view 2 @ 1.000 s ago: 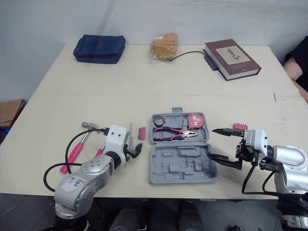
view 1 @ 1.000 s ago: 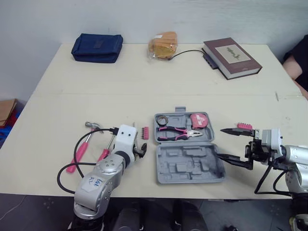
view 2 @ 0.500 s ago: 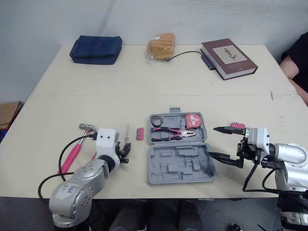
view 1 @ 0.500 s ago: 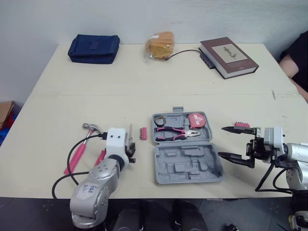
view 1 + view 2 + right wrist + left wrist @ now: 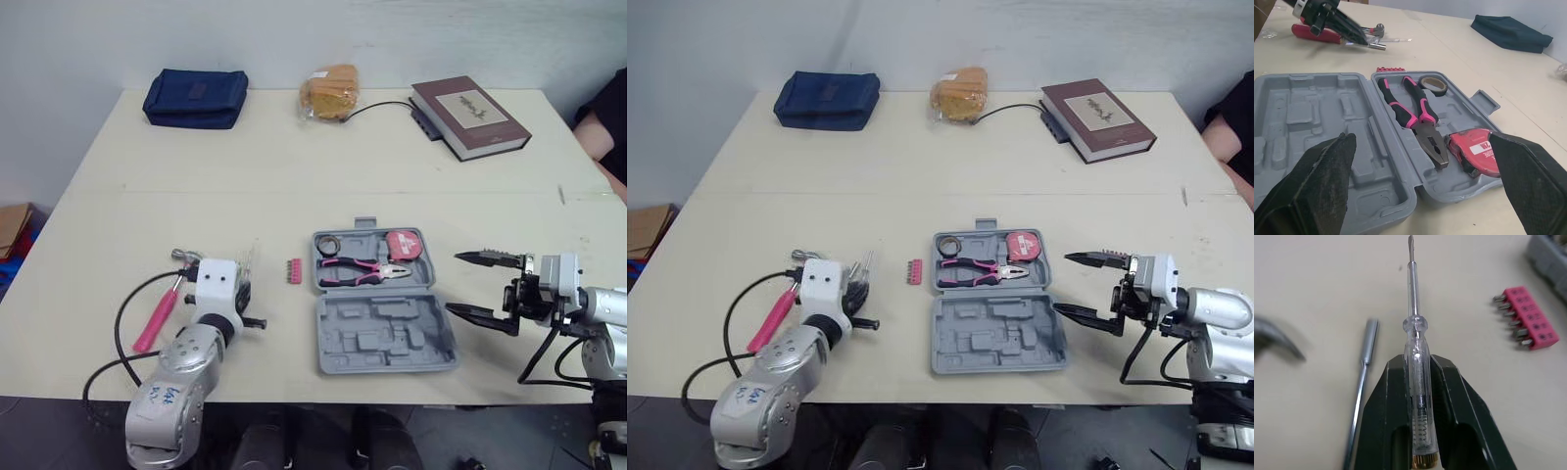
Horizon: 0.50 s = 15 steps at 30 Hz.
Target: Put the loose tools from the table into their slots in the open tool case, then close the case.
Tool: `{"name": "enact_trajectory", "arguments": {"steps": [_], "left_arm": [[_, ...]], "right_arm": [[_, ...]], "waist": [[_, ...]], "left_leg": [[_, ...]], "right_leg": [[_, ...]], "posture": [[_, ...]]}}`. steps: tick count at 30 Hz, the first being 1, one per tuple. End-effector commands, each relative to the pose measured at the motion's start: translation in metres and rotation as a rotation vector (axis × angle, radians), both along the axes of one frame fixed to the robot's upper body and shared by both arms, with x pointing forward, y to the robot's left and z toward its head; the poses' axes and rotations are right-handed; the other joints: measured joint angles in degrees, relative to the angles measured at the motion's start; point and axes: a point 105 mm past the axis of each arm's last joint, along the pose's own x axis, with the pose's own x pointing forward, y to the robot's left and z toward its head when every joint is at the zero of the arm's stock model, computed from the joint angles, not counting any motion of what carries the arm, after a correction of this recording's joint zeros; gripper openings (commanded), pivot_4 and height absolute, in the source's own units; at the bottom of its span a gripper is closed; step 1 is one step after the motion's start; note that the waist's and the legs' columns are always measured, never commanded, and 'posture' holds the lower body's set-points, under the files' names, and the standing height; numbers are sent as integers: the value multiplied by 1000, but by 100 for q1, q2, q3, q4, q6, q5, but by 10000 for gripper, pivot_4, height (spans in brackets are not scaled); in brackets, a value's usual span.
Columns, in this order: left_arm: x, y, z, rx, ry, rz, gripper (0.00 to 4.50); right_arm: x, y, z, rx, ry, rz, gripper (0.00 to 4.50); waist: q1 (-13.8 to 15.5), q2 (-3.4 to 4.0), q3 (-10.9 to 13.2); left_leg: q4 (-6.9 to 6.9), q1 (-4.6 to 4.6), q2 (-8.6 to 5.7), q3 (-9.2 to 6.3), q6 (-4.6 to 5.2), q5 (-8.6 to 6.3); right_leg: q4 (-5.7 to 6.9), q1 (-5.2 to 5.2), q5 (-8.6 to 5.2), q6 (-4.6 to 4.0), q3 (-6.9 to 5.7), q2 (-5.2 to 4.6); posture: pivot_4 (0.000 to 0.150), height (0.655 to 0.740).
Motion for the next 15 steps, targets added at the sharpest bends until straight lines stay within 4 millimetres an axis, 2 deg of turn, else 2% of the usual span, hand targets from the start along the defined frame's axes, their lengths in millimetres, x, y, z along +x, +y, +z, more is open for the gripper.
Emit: {"name": "enact_trajectory", "arguments": {"steps": [1, 5, 8, 12, 15], "left_arm": [[-5, -18, 38, 4, -207, -170, 43], [-14, -44, 63, 105, -283, -571, 43], [-26, -63, 69, 118, -259, -825, 43], [-39, -84, 57, 202, -117, -1095, 43], [-31, -93, 45, 261, 5, -1135, 43]], "right_arm": [[-6, -5, 9, 0, -46, -1, 45000], [-11, -9, 10, 1, -52, -26, 45000], [-14, -11, 8, -4, -46, -43, 45000], [-20, -14, 5, -21, -38, -51, 45000], [-20, -18, 5, -27, -38, -71, 45000]], "waist": [[11, -1, 1], [13, 0, 1], [-1, 3, 0], [-2, 1, 1], [-1, 0, 2]], "left_leg": [[0, -1, -1, 0, 1, 0], [1, -4, 1, -8, -1, -1], [1, 0, 3, 0, -3, -1], [1, -1, 2, 5, -1, -2], [1, 5, -1, 16, 2, 0]], "right_leg": [[-2, 0, 0, 0, 0, -3], [-1, 0, -1, -4, -5, -3], [2, -1, 0, -7, -4, -2], [0, 0, 1, -5, -11, 6], [2, 0, 4, 1, -19, 9]], "posture": [[1500, 7400], [1500, 7400], [1500, 7400], [1500, 7400], [1500, 7400]]}}
